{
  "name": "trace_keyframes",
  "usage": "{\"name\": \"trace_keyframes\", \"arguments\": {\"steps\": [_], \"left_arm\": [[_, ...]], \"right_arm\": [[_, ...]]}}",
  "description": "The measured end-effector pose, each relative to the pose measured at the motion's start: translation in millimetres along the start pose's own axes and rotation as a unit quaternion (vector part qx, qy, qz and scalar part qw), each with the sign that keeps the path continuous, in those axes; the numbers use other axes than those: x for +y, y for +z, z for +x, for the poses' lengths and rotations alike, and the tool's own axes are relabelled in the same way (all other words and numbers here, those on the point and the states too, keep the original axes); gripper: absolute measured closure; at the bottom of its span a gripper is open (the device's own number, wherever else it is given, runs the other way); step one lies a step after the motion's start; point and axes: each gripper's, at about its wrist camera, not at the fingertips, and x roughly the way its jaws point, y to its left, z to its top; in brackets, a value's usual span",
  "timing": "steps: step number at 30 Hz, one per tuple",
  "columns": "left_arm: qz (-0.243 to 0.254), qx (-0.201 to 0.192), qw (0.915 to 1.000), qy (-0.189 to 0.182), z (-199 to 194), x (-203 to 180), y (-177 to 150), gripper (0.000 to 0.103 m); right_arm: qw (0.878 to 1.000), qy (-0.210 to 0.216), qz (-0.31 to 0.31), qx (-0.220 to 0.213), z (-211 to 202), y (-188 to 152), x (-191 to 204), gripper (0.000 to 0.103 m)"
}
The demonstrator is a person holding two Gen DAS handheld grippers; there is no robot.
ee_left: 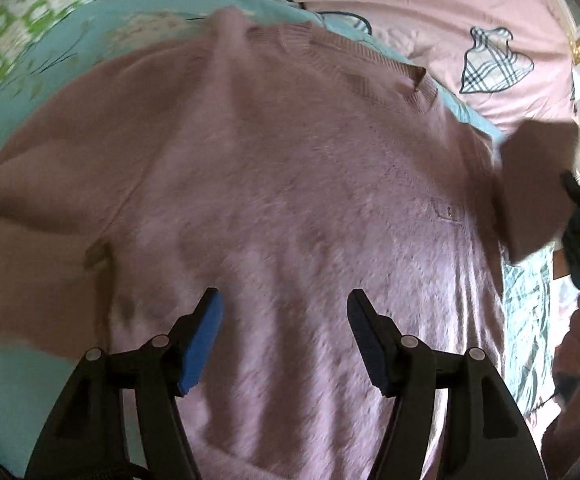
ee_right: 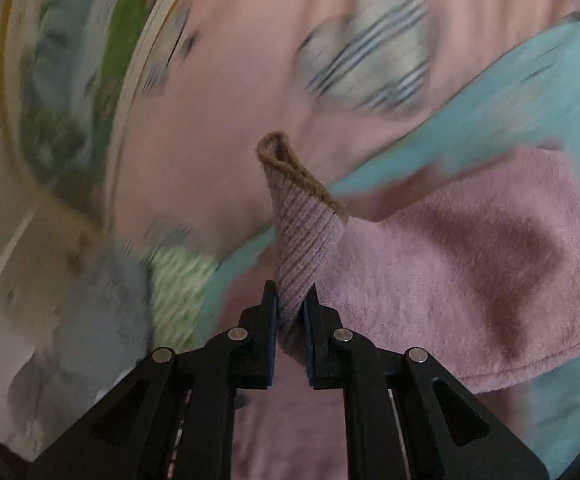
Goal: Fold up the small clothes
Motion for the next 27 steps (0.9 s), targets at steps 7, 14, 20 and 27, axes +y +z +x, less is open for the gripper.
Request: {"name": "trace_keyframes", "arguments": {"steps": [7, 14, 20, 27], "left_arm": [[-0.009, -0.015, 0.9995, -0.027, -20, 16, -10, 0.034], [0.020, -0.014, 0.9993, -0.029, -14, 3, -4, 0.032], [0.022, 0.015, 0.9994, -0.021, 18, -6, 8, 0.028], [-0.056, 0.010, 0.9976, -0.040, 39, 7, 19, 0.026]], "right_arm": [[0.990, 0.050, -0.008, 0.131, 122, -56, 36, 0.091], [0.977, 0.050, -0.026, 0.206, 176, -95, 41, 0.086], [0.975, 0.047, 0.013, 0.217, 169, -92, 29, 0.065], [0.990, 0.005, 0.042, 0.136, 94, -50, -11, 0.064]]}}
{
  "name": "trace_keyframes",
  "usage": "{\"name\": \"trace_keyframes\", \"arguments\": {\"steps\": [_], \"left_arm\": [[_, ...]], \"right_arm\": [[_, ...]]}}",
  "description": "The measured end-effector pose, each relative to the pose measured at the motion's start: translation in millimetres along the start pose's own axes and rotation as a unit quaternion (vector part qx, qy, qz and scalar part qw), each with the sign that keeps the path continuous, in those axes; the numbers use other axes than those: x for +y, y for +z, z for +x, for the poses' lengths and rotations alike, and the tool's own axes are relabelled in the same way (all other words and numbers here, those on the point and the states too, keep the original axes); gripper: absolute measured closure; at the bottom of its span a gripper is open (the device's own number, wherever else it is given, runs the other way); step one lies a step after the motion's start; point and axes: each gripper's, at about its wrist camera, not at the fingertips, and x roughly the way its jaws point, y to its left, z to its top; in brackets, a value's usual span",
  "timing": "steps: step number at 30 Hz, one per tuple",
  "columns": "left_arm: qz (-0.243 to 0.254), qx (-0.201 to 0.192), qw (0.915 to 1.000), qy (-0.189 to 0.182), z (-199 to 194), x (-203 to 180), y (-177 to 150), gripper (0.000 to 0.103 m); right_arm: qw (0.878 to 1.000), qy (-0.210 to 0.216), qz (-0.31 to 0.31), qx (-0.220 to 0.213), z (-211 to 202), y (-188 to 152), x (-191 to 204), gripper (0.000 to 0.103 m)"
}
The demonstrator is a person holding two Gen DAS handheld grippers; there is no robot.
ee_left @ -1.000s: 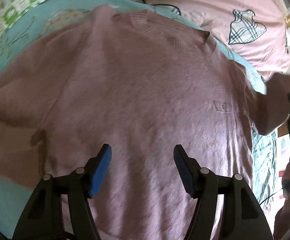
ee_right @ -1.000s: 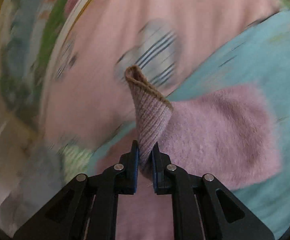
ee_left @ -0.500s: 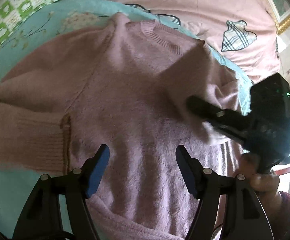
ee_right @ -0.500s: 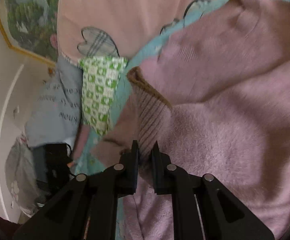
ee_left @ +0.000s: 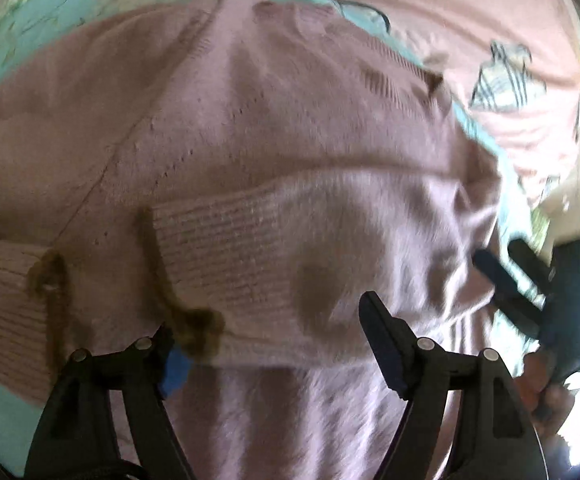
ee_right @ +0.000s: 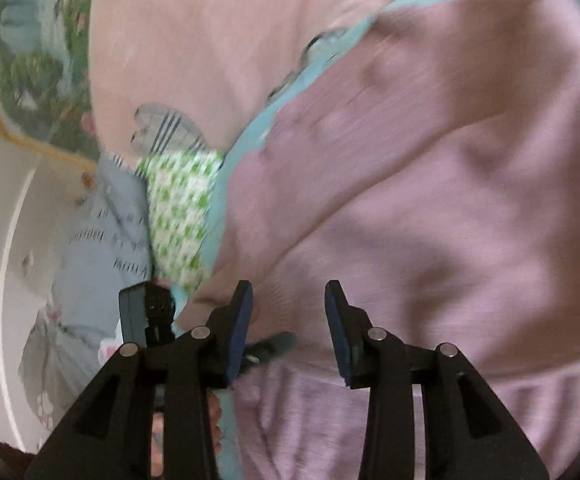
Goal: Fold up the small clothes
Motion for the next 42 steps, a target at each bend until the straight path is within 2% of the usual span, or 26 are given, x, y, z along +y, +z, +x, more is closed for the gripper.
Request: {"name": "trace_keyframes", "arguments": {"steps": [2, 3, 4, 5, 7, 10, 11, 12, 15, 16, 18, 22, 26, 28, 29, 30, 31, 33, 35, 38, 42], "left_arm": [[-0.022, -0.013, 0.9996, -0.014, 1, 5, 4, 0.033], [-0.022, -0.019, 0.9994, -0.016, 1, 5, 6, 0.055], [-0.019, -0.021, 0.9994, -0.017, 1, 5, 7, 0.096], [-0.013, -0.015, 0.9996, -0.019, 3, 5, 8, 0.101], [-0.001, -0.031, 0.9993, -0.021, -7, -1, 10, 0.100], [0.043, -0.114, 0.9916, -0.043, -62, -17, 13, 0.100], [0.056, -0.133, 0.9890, -0.033, -75, -17, 14, 0.100], [0.061, -0.135, 0.9887, -0.021, -79, -13, 15, 0.100], [0.049, -0.088, 0.9949, 0.003, -58, 13, 16, 0.099], [0.045, -0.081, 0.9956, 0.013, -53, 19, 14, 0.099], [0.038, -0.093, 0.9940, 0.043, -50, 30, 8, 0.099], [-0.031, -0.084, 0.9957, 0.026, -43, 60, 1, 0.099], [-0.007, -0.079, 0.9962, 0.038, -37, 50, 1, 0.099], [-0.006, -0.080, 0.9962, 0.034, -36, 44, 1, 0.099], [-0.004, -0.081, 0.9961, 0.034, -35, 39, 3, 0.099], [0.000, -0.082, 0.9961, 0.030, -37, 35, 3, 0.099], [0.004, -0.083, 0.9964, 0.018, -36, 28, 4, 0.099], [0.021, -0.079, 0.9966, -0.006, -31, 9, 7, 0.099], [0.049, -0.075, 0.9959, -0.009, -20, -13, 9, 0.099], [0.071, -0.070, 0.9950, -0.001, -1, -34, 12, 0.099], [0.062, -0.063, 0.9960, 0.013, 10, -24, 16, 0.099]], "right_arm": [[0.999, -0.018, 0.017, -0.030, -26, 6, -15, 0.064], [0.998, -0.026, 0.026, -0.047, -39, 8, -21, 0.064], [0.997, -0.034, 0.035, -0.061, -50, 9, -26, 0.064], [0.995, -0.043, 0.043, -0.077, -64, 10, -34, 0.064], [0.992, -0.057, 0.051, -0.097, -76, 13, -40, 0.064], [0.987, -0.085, 0.056, -0.123, -100, 20, -50, 0.064], [0.985, -0.096, 0.054, -0.133, -108, 22, -53, 0.064], [0.983, -0.108, 0.053, -0.141, -114, 25, -56, 0.064], [0.977, -0.137, 0.061, -0.148, -120, 35, -70, 0.064], [0.976, -0.147, 0.066, -0.145, -120, 38, -75, 0.064], [0.976, -0.157, 0.068, -0.132, -114, 47, -83, 0.064], [0.977, -0.180, 0.048, -0.104, -98, 62, -87, 0.060], [0.978, -0.188, 0.018, -0.085, -75, 78, -85, 0.059], [0.980, -0.181, 0.002, -0.082, -68, 82, -84, 0.062], [0.981, -0.180, -0.004, -0.077, -64, 85, -84, 0.092], [0.979, -0.188, -0.009, -0.074, -65, 87, -82, 0.095], [0.975, -0.208, -0.018, -0.081, -72, 89, -76, 0.095], [0.961, -0.241, -0.045, -0.125, -101, 93, -62, 0.095], [0.948, -0.275, -0.052, -0.150, -130, 100, -60, 0.096], [0.946, -0.290, -0.034, -0.140, -140, 110, -80, 0.096], [0.941, -0.315, -0.051, -0.112, -127, 110, -96, 0.096]]}}
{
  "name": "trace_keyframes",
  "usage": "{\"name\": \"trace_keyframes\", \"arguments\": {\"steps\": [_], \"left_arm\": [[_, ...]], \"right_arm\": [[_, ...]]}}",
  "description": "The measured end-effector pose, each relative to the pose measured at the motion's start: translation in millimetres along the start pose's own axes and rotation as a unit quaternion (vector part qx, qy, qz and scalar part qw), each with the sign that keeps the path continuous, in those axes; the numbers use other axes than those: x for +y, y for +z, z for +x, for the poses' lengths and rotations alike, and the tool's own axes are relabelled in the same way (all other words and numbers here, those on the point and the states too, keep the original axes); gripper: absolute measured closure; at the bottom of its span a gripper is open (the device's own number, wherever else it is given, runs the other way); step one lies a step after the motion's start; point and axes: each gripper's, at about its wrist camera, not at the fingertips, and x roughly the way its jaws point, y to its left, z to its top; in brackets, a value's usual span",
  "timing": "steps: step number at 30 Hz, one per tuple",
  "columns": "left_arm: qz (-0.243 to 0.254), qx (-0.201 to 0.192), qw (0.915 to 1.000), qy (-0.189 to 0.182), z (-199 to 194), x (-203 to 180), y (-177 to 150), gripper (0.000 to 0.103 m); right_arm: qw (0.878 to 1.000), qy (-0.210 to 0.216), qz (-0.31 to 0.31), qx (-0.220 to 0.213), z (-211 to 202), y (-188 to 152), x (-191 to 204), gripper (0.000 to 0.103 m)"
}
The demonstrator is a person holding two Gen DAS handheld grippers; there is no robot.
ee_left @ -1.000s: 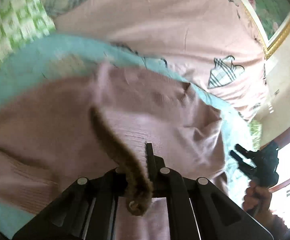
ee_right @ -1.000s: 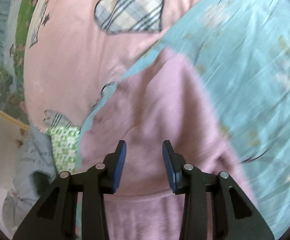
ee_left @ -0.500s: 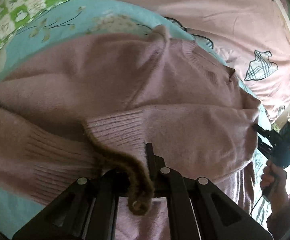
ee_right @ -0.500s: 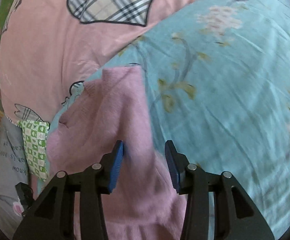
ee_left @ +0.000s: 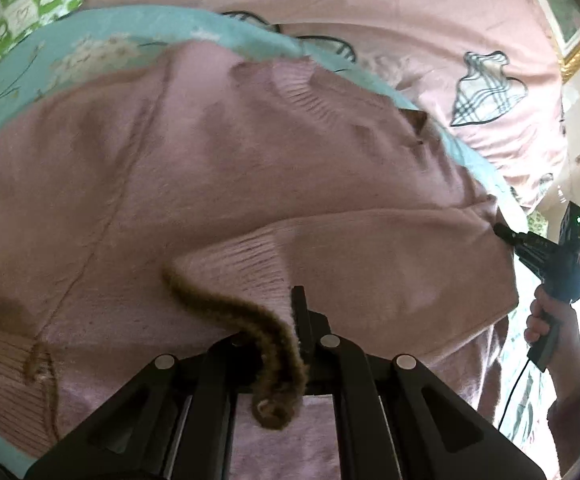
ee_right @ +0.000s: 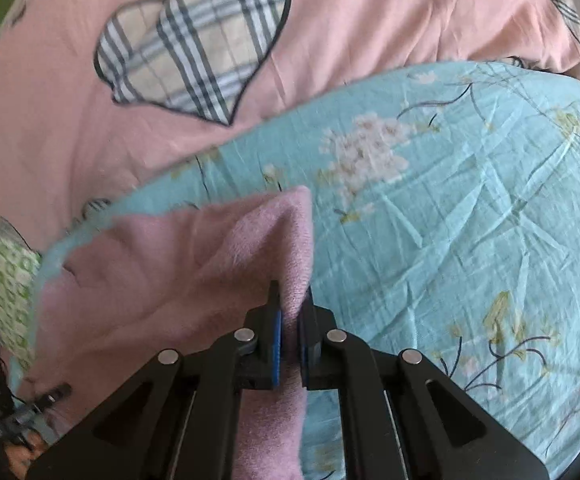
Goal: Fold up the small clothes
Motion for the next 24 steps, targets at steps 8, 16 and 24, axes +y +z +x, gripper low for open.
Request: {"name": "trace_keyframes", "arguments": {"steps": [8, 16, 24], "left_arm": [[0.027, 0.007, 0.9992, 0.028, -13, 15, -12, 0.085], [0.007, -0.008, 0.9993, 0.035, -69, 30, -38, 0.053], [-0.083, -0.005, 0.9959, 0.035, -112, 77, -69, 0.040]], "right_arm": [[1.000, 0.004, 0.015, 0.015, 10, -9, -6, 0.089], [0.999, 0.026, 0.026, -0.011, -41, -40, 24, 0.062], [0.994, 0.102, -0.004, 0.047, -58, -111, 80, 0.060]]}}
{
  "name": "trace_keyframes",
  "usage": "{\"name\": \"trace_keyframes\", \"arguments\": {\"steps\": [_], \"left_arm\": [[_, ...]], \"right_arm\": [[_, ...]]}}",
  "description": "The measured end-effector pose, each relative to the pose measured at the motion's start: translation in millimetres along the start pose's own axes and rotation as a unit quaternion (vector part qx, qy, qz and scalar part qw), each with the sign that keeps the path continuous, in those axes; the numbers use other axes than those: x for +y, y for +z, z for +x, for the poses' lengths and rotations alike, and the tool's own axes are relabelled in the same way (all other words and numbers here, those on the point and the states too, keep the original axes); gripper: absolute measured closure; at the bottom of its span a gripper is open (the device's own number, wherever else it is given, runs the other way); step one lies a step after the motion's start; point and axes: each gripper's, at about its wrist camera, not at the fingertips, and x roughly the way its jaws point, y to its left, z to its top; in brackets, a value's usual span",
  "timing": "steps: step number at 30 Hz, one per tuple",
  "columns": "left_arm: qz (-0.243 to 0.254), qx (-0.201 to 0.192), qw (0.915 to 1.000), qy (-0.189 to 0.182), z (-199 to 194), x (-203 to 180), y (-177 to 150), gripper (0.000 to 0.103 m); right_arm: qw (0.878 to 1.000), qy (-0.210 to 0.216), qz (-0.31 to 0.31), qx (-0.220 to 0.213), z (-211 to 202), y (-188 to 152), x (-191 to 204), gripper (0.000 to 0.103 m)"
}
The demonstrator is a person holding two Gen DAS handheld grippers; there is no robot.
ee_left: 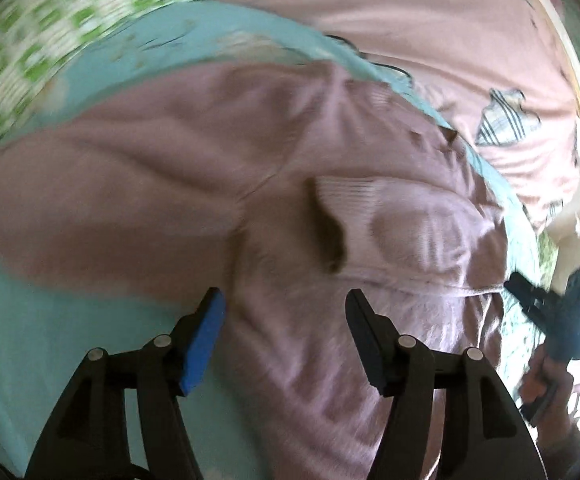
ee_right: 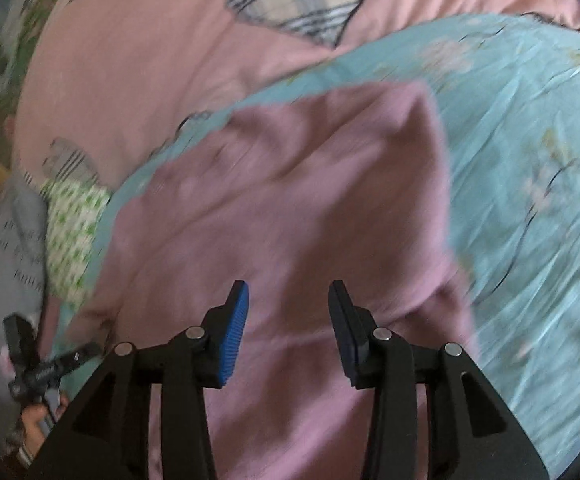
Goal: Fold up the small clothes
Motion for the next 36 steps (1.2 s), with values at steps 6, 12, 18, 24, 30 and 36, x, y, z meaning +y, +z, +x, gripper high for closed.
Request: {"name": "trace_keyframes", "arguments": {"steps": [6, 12, 18, 24, 30, 36], "left_arm": [[-0.128, 0.007, 0.9918, -0.005, -2, 63, -14, 0.040], [-0.232, -0.023, 0.9716, -0.040, 4, 105, -5, 0.040], [-0.214, -0.053, 0.9753, -0.020, 8, 102, 19, 0.095], [-0.141, -0.093, 0.9832, -0.069, -26, 46, 23, 0.098], [-0.038, -0.087, 0.9830, -0.157, -35, -55, 39, 0.098], [0.073, -0.035, 0.9750, -0.207, 10, -166, 50, 0.098]], "right_arm": [[0.999, 0.023, -0.014, 0.023, 4, -27, 30, 0.060], [0.999, 0.020, -0.017, 0.027, 0, -32, 39, 0.060], [0.999, 0.009, -0.011, 0.034, 0, -35, 37, 0.060], [1.000, 0.004, -0.009, 0.025, -1, -33, 33, 0.060], [0.999, -0.008, 0.031, 0.014, -3, -28, 10, 0.060], [0.998, -0.028, 0.052, -0.014, -20, -18, -15, 0.060]]}}
